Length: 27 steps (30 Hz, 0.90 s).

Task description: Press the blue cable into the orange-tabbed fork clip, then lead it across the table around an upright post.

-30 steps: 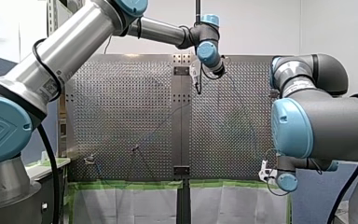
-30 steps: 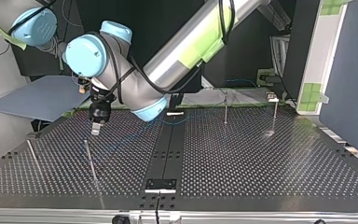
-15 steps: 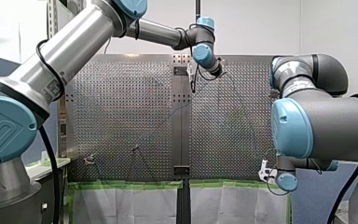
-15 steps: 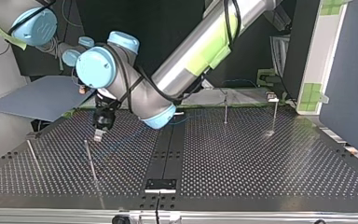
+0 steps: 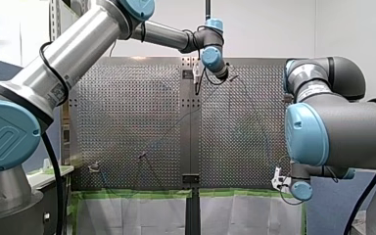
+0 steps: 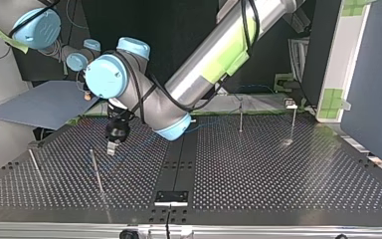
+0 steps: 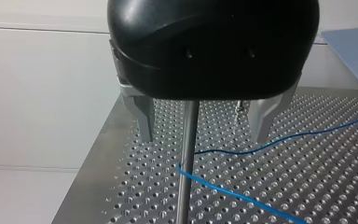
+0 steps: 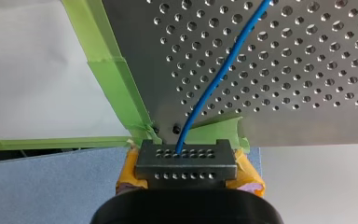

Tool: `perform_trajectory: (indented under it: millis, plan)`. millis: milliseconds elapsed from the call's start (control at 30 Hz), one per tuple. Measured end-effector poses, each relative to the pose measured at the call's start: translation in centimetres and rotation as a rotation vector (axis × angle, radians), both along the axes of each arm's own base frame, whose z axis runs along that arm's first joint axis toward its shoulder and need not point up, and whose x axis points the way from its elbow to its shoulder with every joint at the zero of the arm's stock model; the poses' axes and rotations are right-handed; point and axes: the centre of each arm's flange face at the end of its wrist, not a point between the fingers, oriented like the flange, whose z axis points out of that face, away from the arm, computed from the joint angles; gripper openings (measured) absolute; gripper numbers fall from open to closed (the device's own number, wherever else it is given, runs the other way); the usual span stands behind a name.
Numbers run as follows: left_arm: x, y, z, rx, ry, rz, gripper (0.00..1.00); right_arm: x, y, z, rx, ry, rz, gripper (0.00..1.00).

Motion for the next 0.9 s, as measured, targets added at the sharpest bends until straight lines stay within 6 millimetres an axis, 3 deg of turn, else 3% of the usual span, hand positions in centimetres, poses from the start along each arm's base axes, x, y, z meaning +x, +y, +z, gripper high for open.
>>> perform_trajectory:
  millis: [900]
  plan:
    - [0.04,0.08,0.02,0.001,-0.002,0.011,1.0,0.04,0.05,-0.03,0.002,0.002,0.002,0.0]
